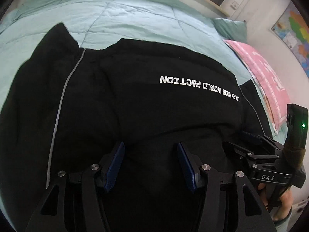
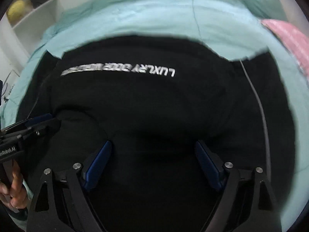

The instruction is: Fold large clothes

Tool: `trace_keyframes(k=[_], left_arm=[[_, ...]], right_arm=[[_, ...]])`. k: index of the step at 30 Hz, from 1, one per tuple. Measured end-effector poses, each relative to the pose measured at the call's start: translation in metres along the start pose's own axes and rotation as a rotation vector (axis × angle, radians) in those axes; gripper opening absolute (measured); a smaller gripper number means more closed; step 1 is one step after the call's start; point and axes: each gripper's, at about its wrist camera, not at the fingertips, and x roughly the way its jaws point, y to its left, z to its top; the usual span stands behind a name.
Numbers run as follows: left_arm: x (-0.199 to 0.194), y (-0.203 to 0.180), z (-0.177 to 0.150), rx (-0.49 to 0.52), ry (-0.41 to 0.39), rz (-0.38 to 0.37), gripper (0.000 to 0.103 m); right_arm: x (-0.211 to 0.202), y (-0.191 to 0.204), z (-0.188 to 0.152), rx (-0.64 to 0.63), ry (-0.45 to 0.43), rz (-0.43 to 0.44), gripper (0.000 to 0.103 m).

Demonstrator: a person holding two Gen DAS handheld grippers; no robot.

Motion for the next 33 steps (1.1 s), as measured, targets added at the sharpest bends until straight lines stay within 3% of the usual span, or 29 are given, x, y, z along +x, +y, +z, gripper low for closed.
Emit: trace_keyframes(k=[4, 8, 9, 10, 12, 14, 17, 21, 23, 25, 27, 29, 33], left_arm=[[-0.029, -0.025, -0.01, 0.052, -0.05, 0.006, 0.058], [-0.069, -0.045, -0.044, 0.102, -0.114, -0.094, 0.059], [-0.071, -0.046, -0.049, 0.113, -0.121, -0.076, 0.059], [-0.065, -0.048, -0.056, 0.128, -0.112, -0.007, 0.058], [-0.037, -0.044, -0.059, 0.111, -0.042, 0.076, 0.058], [-0.016, -0.028, -0.062, 0.056, -0.032, 0.05, 0.058], [-0.028, -0.03, -0.066, 0.065, -0.094, 0.058, 0.058], [-0.079, -0.056, -0.075, 0.158, -0.3, 0.178, 0.058], [-0.111, -0.062, -0.08, 0.157, -0.401, 0.161, 0.059], [-0.148, -0.072, -0.086, 0.163, -0.51, 0.178, 0.059], [-0.18, -0.09, -0.084, 0.195, -0.599, 0.284, 0.06], [-0.205, -0.106, -0.079, 0.232, -0.661, 0.346, 0.069], [-0.253, -0.115, -0.075, 0.229, -0.728, 0.305, 0.073]], right_arm=[[-0.02, -0.007, -0.006, 0.033, -0.022, 0.016, 0.082], [-0.072, -0.001, -0.033, 0.025, -0.082, 0.021, 0.082], [-0.08, 0.001, -0.04, 0.018, -0.095, 0.023, 0.082], [-0.083, 0.003, -0.045, 0.01, -0.1, 0.016, 0.083], [-0.071, 0.007, -0.055, -0.007, -0.053, -0.042, 0.083], [-0.046, 0.011, -0.054, -0.013, 0.005, -0.049, 0.085], [-0.036, 0.006, -0.056, 0.03, 0.011, -0.018, 0.086], [-0.061, 0.009, -0.058, 0.04, -0.041, -0.046, 0.086], [-0.081, 0.012, -0.058, 0.044, -0.087, -0.078, 0.086], [-0.108, 0.018, -0.059, 0.043, -0.179, -0.114, 0.086], [-0.137, 0.024, -0.059, 0.043, -0.274, -0.163, 0.086], [-0.165, 0.031, -0.056, 0.034, -0.355, -0.212, 0.086], [-0.205, 0.048, -0.038, 0.01, -0.42, -0.25, 0.086]])
